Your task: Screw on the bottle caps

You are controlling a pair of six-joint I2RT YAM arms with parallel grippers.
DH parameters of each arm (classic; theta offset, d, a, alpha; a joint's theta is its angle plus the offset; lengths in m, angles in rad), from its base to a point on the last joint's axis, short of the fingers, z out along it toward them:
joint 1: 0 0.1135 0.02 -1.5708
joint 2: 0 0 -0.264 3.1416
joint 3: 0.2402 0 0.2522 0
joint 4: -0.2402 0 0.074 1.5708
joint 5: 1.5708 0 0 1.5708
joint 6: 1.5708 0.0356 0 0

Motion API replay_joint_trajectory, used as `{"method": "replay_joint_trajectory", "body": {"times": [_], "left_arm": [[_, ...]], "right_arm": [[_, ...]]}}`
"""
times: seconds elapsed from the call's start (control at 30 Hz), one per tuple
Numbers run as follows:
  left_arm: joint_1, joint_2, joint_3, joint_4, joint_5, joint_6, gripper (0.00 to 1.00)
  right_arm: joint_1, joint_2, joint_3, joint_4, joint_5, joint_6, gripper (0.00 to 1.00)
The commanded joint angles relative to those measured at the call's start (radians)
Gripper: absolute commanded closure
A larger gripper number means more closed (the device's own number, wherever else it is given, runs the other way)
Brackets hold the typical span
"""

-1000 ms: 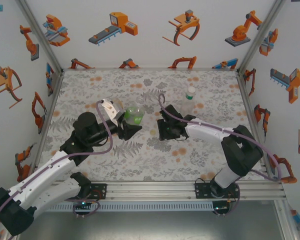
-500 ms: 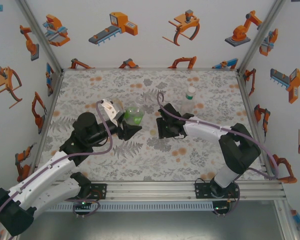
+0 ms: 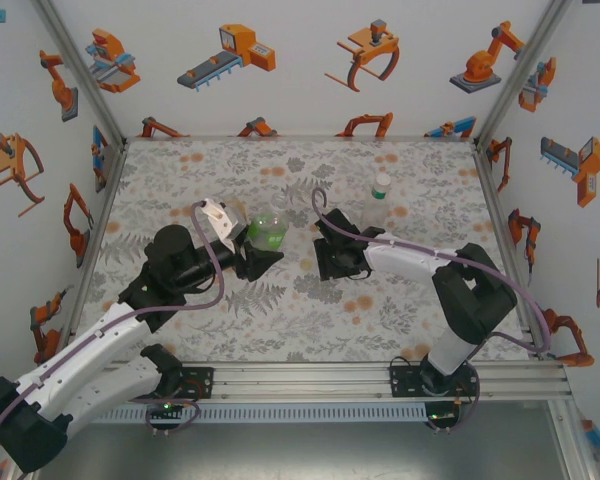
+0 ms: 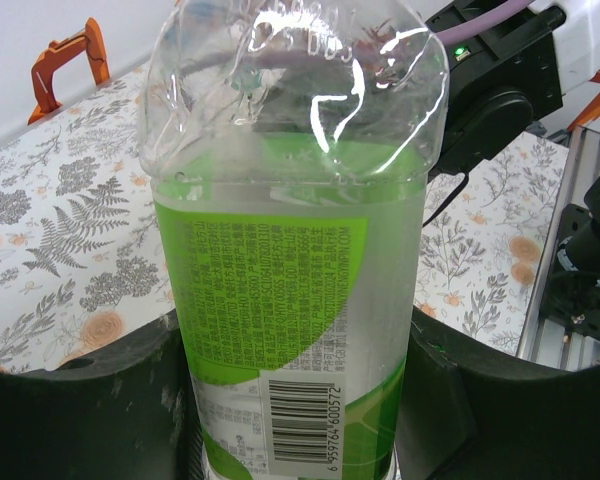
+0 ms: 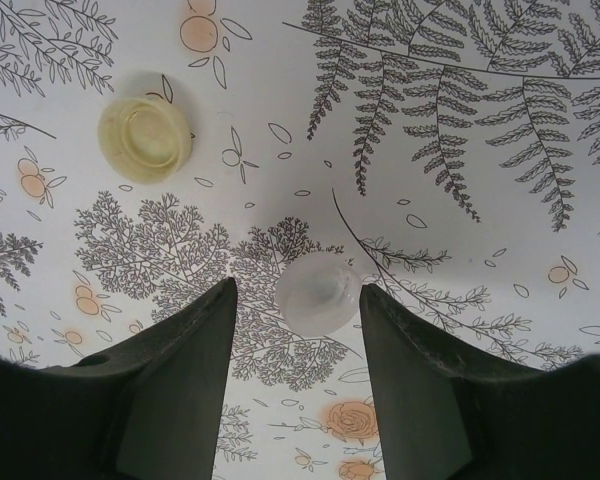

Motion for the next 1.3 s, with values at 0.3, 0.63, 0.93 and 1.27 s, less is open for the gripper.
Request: {"method": "replay_joint_trajectory", "body": {"times": [0.3,0.63,0.93,1.27], "left_arm": [[0.006,-0.018,-0.004,0.004,-0.003,-0.010,1.00],[0.007,-0.010,0.001,0.007,0.000,-0.011,1.00],[0.007,0.041,0.024,0.025,0.027,-0.017,1.00],[0.007,0.074,0.042,0.032,0.047,-0.027,1.00]], "right_arm": [[0.006,0.036,-0.018,0.017,-0.004,0.005,0.58],[-0.018,-0.012,-0.060,0.092,-0.079,0.055,0.81],[-0.183,-0.094,-0.307,0.425,-0.362,0.255,0.81],[-0.200,-0.146,-0.321,0.256,-0.234,0.172,0.50]]}}
